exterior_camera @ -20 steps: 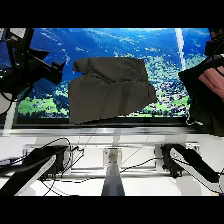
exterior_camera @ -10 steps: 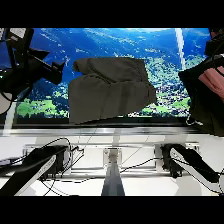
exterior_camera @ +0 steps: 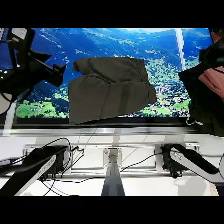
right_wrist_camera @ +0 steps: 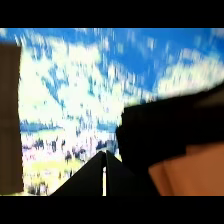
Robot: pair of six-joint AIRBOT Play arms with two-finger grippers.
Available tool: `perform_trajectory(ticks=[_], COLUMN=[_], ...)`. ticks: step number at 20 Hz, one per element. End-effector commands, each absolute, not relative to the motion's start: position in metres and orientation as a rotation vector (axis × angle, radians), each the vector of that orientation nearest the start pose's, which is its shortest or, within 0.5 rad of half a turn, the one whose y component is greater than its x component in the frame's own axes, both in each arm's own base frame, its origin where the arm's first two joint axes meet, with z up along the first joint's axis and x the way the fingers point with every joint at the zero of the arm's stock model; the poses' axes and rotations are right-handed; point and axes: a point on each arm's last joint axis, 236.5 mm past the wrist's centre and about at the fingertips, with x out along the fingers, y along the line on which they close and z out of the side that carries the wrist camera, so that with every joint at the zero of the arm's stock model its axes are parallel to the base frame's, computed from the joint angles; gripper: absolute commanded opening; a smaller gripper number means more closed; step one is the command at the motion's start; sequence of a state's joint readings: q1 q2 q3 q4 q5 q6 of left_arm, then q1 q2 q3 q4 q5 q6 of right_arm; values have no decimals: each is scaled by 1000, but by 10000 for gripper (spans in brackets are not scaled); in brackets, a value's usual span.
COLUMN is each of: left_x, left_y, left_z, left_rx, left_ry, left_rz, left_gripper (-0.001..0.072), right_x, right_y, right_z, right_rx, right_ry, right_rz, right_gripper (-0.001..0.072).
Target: Fold the clothes and pants, and hang the long-sleeved shirts on hangers.
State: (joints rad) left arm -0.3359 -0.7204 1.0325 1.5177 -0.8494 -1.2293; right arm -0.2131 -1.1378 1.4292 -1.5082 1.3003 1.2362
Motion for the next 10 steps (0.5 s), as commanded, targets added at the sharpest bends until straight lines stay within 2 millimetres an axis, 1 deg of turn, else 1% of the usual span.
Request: perform_trajectory(ticks=[1, 2, 3, 4, 6, 7, 8, 9, 10], left_x=[321, 318, 318, 318, 315, 313, 309, 305, 302], left_y=[-118, -118, -118, -117, -112, -105, -94, -79, -63], left_z=[186, 183, 182, 182, 176, 171, 164, 156, 149], left_rx=[368, 335, 312, 292, 291, 288, 282, 272, 257], left_ry=[605, 629, 639, 644, 675, 705, 750, 801, 848], left_rz=[-439, -430, -422, -414, -401, -386, -360, -325, -283], left_gripper=[262, 56, 12, 12, 11, 10, 10, 9, 9], right_x=[332, 320, 309, 299, 281, 276, 278, 284, 294], right_y=[-65, -59, -48, -33, -5, 7, 16, 23, 30], right_z=[60, 37, 16, -3, -33, -45, -58, -69, -77], right_rx=[6, 70, 154, 238, 409, 492, 583, 651, 724], right_ry=[1390, 1450, 1481, 1495, 1494, 1480, 1450, 1407, 1355], right_rz=[150, 202, 271, 356, 486, 510, 494, 457, 417], right_gripper=[20, 20, 20, 20, 20, 20, 24, 139, 403])
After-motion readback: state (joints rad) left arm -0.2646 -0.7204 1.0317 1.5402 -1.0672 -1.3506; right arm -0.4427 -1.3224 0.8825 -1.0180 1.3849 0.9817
